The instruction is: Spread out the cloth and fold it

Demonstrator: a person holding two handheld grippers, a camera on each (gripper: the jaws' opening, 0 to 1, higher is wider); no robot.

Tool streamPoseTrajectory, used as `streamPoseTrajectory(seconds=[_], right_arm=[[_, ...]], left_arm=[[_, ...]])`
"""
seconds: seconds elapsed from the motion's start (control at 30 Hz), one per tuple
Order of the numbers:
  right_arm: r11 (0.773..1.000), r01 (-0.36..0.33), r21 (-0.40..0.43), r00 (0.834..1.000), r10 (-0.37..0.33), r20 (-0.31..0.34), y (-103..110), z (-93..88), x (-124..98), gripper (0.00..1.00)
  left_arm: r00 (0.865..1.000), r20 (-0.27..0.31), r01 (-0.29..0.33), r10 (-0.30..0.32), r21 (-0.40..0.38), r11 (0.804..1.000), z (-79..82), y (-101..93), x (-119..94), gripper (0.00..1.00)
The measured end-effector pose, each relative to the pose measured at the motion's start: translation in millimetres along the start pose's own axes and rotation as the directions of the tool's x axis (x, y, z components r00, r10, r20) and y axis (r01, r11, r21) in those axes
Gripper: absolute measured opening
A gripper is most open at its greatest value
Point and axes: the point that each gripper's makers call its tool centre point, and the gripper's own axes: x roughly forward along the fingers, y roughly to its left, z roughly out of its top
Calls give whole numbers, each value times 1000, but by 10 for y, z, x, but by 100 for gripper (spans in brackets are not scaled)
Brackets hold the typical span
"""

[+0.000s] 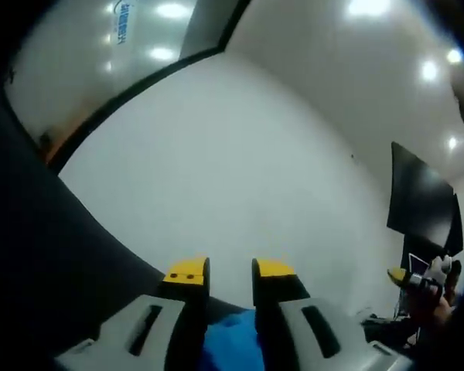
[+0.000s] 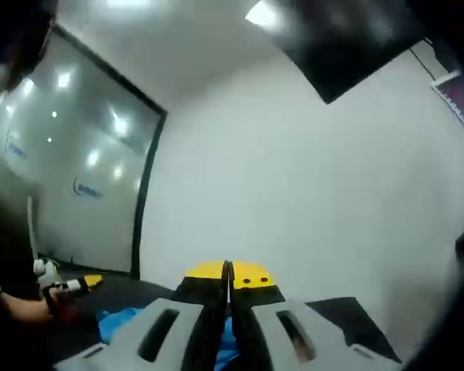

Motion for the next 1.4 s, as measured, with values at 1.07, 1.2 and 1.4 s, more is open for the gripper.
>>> streamPoseTrajectory(seconds=[1.07, 1.2, 1.4], right_arm=[[913, -404, -52, 802, 326, -501, 1114, -1842, 174, 35], [926, -372, -61, 757, 265, -597, 980, -2172, 179, 31], [941, -339, 14, 812, 300, -501, 1014, -1906, 228, 3]], left_arm=[[999, 35, -10, 12, -39, 999, 69, 55, -31, 25], [999, 38, -12, 13, -41, 999, 74, 59, -34, 25], [999, 47, -13, 15, -54, 998, 94, 66, -49, 25]])
